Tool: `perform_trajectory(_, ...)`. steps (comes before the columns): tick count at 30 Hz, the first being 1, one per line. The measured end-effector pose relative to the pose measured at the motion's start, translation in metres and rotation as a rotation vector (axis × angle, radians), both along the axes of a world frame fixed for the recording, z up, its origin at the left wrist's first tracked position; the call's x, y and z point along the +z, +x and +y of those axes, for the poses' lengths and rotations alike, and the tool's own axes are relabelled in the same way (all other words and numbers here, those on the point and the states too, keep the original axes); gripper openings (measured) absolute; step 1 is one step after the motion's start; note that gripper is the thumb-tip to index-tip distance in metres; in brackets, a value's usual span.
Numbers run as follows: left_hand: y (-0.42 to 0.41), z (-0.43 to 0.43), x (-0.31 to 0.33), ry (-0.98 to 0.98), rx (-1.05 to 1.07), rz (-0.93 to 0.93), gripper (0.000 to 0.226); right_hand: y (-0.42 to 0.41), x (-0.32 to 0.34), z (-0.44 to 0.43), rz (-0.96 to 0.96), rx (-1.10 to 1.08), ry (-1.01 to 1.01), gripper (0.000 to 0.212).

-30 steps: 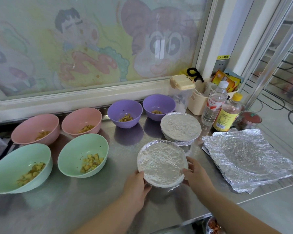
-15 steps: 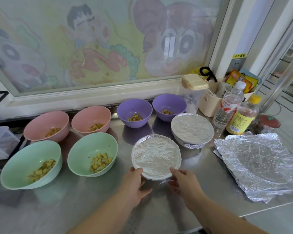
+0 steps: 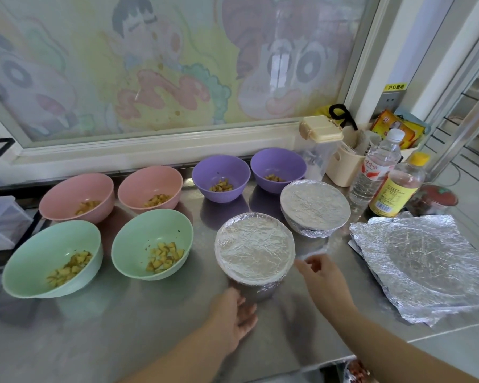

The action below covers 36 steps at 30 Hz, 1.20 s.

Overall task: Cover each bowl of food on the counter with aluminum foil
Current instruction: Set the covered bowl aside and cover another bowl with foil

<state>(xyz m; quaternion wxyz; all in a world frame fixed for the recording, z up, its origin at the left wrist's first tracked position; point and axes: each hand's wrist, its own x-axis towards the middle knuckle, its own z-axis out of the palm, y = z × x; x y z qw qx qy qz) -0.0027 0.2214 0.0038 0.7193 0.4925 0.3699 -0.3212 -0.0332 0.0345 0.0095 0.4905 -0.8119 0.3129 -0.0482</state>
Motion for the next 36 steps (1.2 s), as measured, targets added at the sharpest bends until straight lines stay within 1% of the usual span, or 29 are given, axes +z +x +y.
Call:
perform_trajectory(1, -0.005, -0.005, -0.002, -0.004, -0.053, 0.002, 0.017, -0.003, 0.004, -0.003, -0.098, 0.136, -0.161, 0.014)
perform_trajectory(2, -0.008, -0.01, -0.003, -0.013, -0.095, 0.004, 0.02, -0.004, 0.007, -0.005, -0.155, 0.321, -0.293, 0.016)
perform_trajectory(4, -0.01, -0.018, -0.005, -0.025, -0.17, -0.008, 0.021, -0.002, 0.008, -0.007, -0.114, 0.655, -0.486, 0.027)
perform_trajectory(5, -0.01, -0.02, -0.006, -0.033, -0.198, -0.017, 0.018, 0.001, 0.007, -0.007, -0.077, 0.744, -0.559, 0.026)
perform_trajectory(6, -0.01, -0.022, -0.007, -0.044, -0.216, -0.027, 0.016, 0.004, 0.007, -0.007, -0.065, 0.779, -0.61, 0.021)
perform_trajectory(8, -0.009, -0.022, -0.011, -0.075, -0.213, -0.042, 0.013, 0.01, 0.004, -0.008, -0.09, 0.773, -0.632, 0.009)
perform_trajectory(9, -0.009, -0.021, -0.012, -0.094, -0.21, -0.047, 0.014, 0.013, 0.004, -0.008, -0.102, 0.766, -0.627, 0.008)
perform_trajectory(15, -0.014, -0.019, -0.011, -0.184, -0.203, -0.073, 0.024, 0.016, 0.002, -0.008, -0.111, 0.789, -0.629, 0.007)
perform_trajectory(20, -0.014, -0.018, -0.012, -0.19, -0.164, -0.106, 0.013, 0.016, 0.0, -0.008, -0.117, 0.801, -0.626, 0.006)
perform_trajectory(25, -0.014, -0.016, -0.011, -0.163, -0.121, -0.151, 0.015, 0.015, 0.001, -0.007, -0.104, 0.81, -0.626, 0.008)
perform_trajectory(30, -0.009, -0.016, -0.003, -0.125, -0.067, -0.123, 0.017, 0.017, 0.001, -0.005, -0.087, 0.815, -0.644, 0.008)
perform_trajectory(34, -0.003, -0.017, 0.007, -0.15, 0.023, -0.075, 0.012, 0.017, 0.002, -0.003, -0.072, 0.813, -0.659, 0.009)
perform_trajectory(36, 0.0, -0.017, 0.014, -0.177, 0.066, -0.048, 0.018, 0.017, 0.002, -0.003, -0.072, 0.81, -0.662, 0.01)
